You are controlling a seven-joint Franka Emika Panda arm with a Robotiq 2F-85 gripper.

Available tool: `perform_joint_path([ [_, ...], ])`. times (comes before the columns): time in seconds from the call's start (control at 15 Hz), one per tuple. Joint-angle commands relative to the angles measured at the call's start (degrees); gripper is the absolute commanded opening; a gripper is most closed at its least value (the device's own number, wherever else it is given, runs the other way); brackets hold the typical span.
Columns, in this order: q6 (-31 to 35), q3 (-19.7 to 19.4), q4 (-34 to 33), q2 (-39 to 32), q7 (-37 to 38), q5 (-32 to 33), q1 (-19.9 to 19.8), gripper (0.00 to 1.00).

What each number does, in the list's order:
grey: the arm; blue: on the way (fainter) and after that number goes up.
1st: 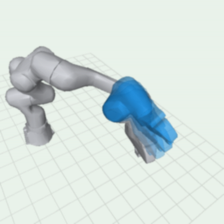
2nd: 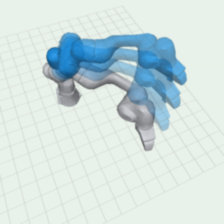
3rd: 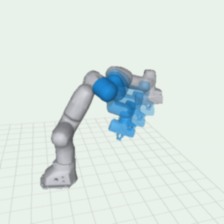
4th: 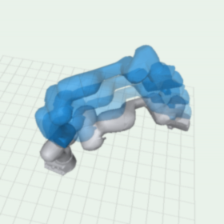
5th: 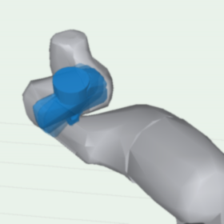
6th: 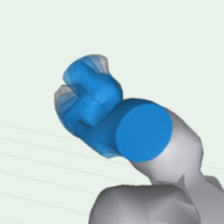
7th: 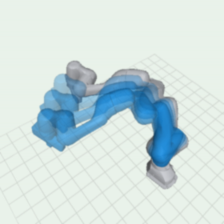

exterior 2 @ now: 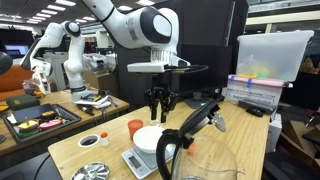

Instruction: Put the white bowl on the scale, open the lid on the electric kettle

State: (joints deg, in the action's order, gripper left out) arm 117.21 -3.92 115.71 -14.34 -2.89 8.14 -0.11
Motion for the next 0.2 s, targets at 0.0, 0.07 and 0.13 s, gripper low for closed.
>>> perform_joint_path([
  [0.0, -0.11, 0.69, 0.0, 0.0, -0.12, 0.16, -0.69, 0.44],
  [0.07, -0.1, 0.69, 0.04, 0.0, -0.22, 0.16, -0.72, 0.44],
  [0.13, -0.1, 0.69, 0.04, 0.0, -0.27, 0.16, -0.73, 0.44],
])
